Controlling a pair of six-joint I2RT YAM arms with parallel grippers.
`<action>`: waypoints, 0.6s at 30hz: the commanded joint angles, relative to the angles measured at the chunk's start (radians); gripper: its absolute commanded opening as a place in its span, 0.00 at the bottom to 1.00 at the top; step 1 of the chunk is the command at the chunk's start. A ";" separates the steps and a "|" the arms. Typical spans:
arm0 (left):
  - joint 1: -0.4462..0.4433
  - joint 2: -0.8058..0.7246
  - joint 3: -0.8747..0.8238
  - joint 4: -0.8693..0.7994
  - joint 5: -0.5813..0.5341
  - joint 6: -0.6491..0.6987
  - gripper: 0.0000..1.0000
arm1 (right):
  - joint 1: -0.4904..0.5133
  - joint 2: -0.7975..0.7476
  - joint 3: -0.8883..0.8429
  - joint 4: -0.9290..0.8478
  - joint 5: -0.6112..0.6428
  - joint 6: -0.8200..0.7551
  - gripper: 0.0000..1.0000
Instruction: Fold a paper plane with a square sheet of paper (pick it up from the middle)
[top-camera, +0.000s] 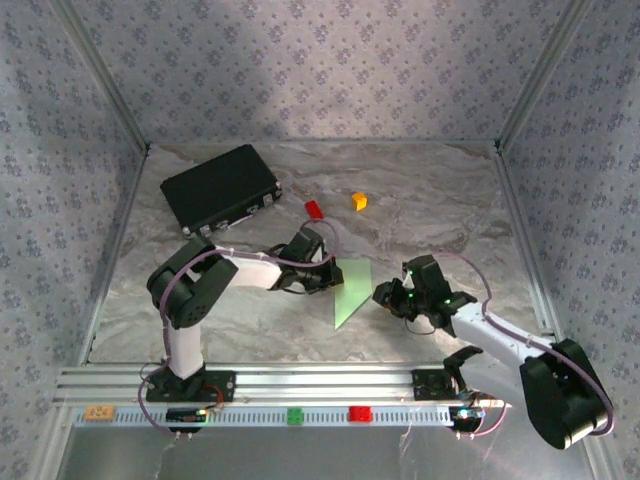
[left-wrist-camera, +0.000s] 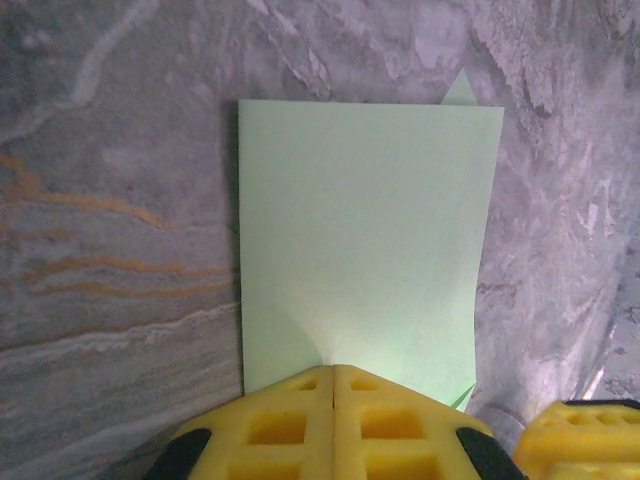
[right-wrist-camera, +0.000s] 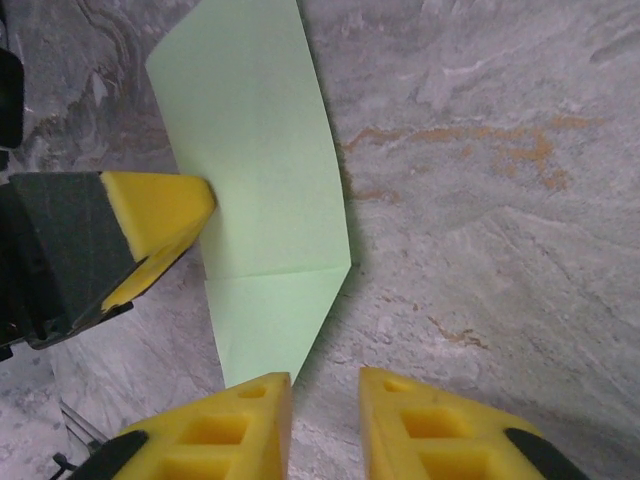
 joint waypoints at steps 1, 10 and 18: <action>-0.003 0.002 -0.050 -0.021 0.030 -0.008 0.01 | -0.009 0.033 0.027 0.016 -0.043 -0.023 0.30; -0.003 0.000 -0.047 -0.024 0.032 -0.004 0.00 | -0.046 0.127 0.030 0.143 -0.131 -0.013 0.34; -0.003 0.000 -0.047 -0.032 0.034 -0.001 0.00 | -0.071 0.196 0.029 0.170 -0.152 -0.014 0.35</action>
